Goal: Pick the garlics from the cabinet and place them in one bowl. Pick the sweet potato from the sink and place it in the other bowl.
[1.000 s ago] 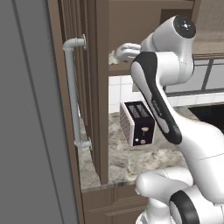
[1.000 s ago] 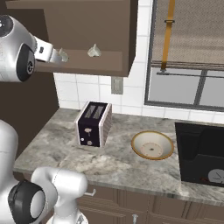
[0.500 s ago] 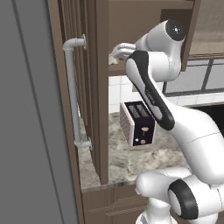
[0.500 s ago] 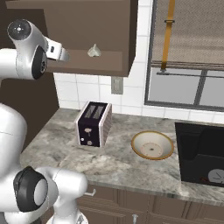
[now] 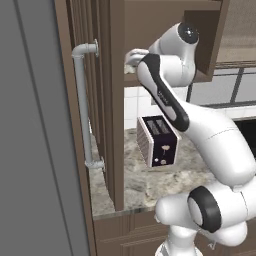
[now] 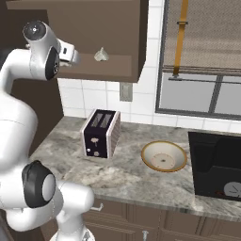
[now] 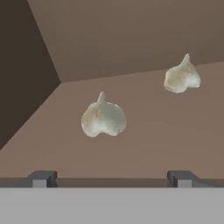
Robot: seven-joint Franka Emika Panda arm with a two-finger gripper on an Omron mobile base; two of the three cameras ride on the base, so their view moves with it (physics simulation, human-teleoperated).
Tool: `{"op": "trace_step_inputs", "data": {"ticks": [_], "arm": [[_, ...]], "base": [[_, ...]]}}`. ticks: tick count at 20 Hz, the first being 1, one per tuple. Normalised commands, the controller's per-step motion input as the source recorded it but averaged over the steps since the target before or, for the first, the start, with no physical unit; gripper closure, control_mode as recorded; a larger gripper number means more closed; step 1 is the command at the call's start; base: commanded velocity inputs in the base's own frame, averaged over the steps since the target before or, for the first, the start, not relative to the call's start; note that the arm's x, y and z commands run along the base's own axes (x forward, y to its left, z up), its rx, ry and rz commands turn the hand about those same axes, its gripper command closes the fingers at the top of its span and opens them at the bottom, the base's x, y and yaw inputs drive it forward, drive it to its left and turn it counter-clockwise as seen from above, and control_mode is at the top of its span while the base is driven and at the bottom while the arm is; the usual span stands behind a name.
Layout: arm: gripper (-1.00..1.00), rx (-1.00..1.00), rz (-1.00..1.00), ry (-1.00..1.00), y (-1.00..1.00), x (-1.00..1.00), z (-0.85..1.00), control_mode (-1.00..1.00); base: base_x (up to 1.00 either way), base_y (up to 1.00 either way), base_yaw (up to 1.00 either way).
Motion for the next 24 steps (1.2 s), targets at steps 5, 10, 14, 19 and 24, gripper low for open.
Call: {"op": "trace_step_inputs", "data": {"ticks": [5, 10, 14, 19, 24], "arm": [[-1.00, -0.04, 0.00, 0.08, 0.18, 0.39, -0.06, -1.00], [-1.00, -0.01, 0.00, 0.03, 0.13, 0.43, -0.07, -1.00], [-1.00, 0.00, 0.00, 0.00, 0.09, 0.39, -0.01, -1.00], [-1.00, 0.00, 0.00, 0.00, 0.06, 0.45, 0.00, -1.00], [-1.00, 0.00, 0.00, 0.00, 0.02, 0.00, 0.00, -1.00]], "base": [[0.00, 0.00, 0.00], [0.00, 0.00, 0.00], [0.00, 0.00, 0.00], [0.00, 0.00, 0.00], [0.00, 0.00, 0.00]]}}
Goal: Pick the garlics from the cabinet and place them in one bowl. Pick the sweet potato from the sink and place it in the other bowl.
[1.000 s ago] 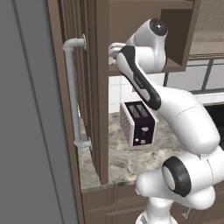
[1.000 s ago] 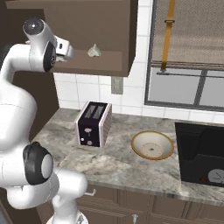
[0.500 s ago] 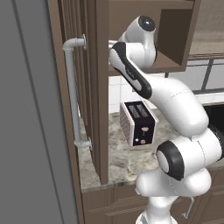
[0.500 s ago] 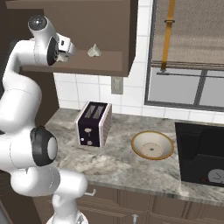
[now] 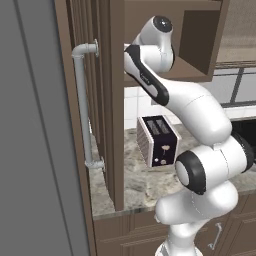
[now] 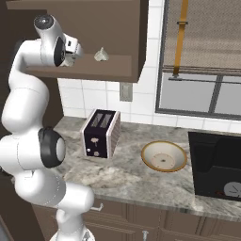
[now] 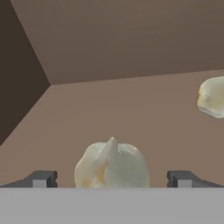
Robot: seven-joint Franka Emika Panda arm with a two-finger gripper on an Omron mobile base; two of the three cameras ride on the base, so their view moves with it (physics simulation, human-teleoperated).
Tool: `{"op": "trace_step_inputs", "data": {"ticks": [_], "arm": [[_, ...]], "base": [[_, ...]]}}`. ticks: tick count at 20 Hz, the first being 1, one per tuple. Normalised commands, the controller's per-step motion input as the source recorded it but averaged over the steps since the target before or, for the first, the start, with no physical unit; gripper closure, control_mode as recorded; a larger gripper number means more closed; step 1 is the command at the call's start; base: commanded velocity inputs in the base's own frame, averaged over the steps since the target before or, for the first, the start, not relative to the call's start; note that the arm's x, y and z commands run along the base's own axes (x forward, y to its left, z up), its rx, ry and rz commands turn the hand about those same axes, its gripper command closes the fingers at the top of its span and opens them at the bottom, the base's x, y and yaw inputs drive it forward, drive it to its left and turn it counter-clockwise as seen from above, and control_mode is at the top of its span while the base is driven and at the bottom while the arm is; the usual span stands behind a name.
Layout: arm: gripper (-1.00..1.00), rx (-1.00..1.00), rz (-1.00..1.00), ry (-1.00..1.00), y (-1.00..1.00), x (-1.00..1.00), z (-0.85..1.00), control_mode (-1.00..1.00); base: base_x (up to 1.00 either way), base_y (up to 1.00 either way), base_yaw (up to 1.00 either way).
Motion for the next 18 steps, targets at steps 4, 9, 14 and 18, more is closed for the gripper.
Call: {"op": "trace_step_inputs", "data": {"ticks": [4, 9, 14, 18], "arm": [[-1.00, 0.00, 0.00, 0.00, 0.00, 0.00, -0.12, -1.00], [-1.00, 0.00, 0.00, 0.00, 0.00, 0.01, -0.28, -1.00], [-1.00, 0.00, 0.00, 0.01, 0.00, 0.04, -0.04, -1.00], [-1.00, 0.00, 0.00, 0.04, 0.00, 0.12, 0.00, -1.00]], "base": [[0.00, 0.00, 0.00], [0.00, 0.00, 0.00], [0.00, 0.00, 0.00], [0.00, 0.00, 0.00]]}}
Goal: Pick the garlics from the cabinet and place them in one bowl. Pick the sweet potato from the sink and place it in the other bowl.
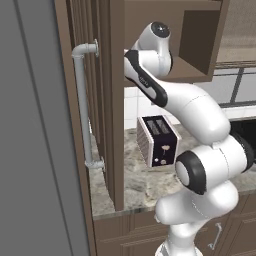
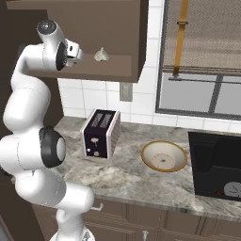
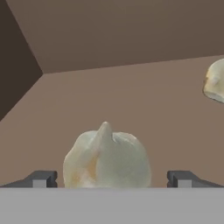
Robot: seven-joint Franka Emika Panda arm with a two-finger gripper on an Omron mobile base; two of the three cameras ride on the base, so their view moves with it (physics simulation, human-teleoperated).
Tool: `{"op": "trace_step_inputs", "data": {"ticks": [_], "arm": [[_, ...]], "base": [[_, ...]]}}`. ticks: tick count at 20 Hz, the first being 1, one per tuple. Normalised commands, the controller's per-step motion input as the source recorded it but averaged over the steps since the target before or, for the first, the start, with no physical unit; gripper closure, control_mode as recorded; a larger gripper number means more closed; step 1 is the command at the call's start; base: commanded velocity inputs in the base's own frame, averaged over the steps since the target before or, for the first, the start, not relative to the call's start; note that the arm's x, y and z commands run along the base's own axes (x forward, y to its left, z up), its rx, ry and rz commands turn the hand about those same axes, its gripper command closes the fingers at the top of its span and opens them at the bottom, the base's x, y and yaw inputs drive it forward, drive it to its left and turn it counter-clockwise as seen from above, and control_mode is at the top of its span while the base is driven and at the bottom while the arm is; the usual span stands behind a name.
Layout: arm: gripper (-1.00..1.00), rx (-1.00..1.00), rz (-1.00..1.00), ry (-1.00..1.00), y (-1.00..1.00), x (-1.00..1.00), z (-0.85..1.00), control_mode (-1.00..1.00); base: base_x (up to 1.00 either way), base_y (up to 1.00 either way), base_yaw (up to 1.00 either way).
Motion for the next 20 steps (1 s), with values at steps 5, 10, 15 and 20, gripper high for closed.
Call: {"op": "trace_step_inputs", "data": {"ticks": [5, 10, 15, 20], "arm": [[-1.00, 0.00, 0.00, 0.06, 0.01, 0.28, 0.00, -1.00], [-1.00, 0.00, 0.00, 0.04, 0.03, 0.17, 0.00, -1.00], [-1.00, 0.00, 0.00, 0.00, 0.00, 0.00, 0.00, -1.00], [-1.00, 0.00, 0.00, 0.00, 0.00, 0.00, 0.00, -1.00]], "base": [[0.00, 0.00, 0.00], [0.00, 0.00, 0.00], [0.00, 0.00, 0.00], [0.00, 0.00, 0.00]]}}
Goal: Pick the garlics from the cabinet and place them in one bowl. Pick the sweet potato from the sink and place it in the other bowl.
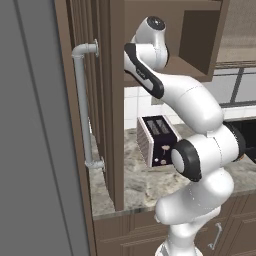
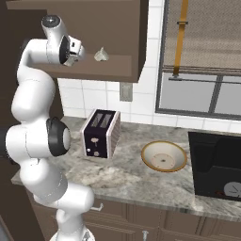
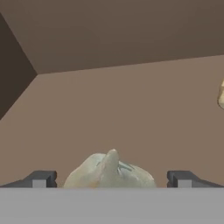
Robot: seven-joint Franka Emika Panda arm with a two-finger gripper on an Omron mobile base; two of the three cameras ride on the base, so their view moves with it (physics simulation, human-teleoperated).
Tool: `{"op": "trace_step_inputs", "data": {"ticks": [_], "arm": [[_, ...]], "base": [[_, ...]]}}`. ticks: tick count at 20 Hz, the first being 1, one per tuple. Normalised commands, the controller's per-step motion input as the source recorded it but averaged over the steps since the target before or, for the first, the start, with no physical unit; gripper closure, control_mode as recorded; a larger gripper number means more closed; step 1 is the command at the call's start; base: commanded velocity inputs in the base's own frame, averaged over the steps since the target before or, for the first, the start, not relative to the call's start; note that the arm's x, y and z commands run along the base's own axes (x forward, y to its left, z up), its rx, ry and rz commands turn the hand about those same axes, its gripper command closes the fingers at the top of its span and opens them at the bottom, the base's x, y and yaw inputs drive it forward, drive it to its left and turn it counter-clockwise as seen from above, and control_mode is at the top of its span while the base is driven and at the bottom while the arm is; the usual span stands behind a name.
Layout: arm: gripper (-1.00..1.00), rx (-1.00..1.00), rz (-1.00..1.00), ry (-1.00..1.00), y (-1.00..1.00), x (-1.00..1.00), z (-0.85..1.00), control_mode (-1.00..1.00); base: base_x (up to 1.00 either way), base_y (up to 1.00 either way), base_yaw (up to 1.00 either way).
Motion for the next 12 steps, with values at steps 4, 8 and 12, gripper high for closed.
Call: {"op": "trace_step_inputs", "data": {"ticks": [4, 8, 12], "arm": [[-1.00, 0.01, 0.00, 0.02, 0.00, 0.00, -0.02, -1.00], [-1.00, 0.07, 0.00, 0.03, 0.00, 0.00, -0.22, -1.00], [-1.00, 0.02, 0.00, 0.01, 0.00, 0.00, -0.04, -1.00]], "base": [[0.00, 0.00, 0.00], [0.00, 0.00, 0.00], [0.00, 0.00, 0.00]]}}
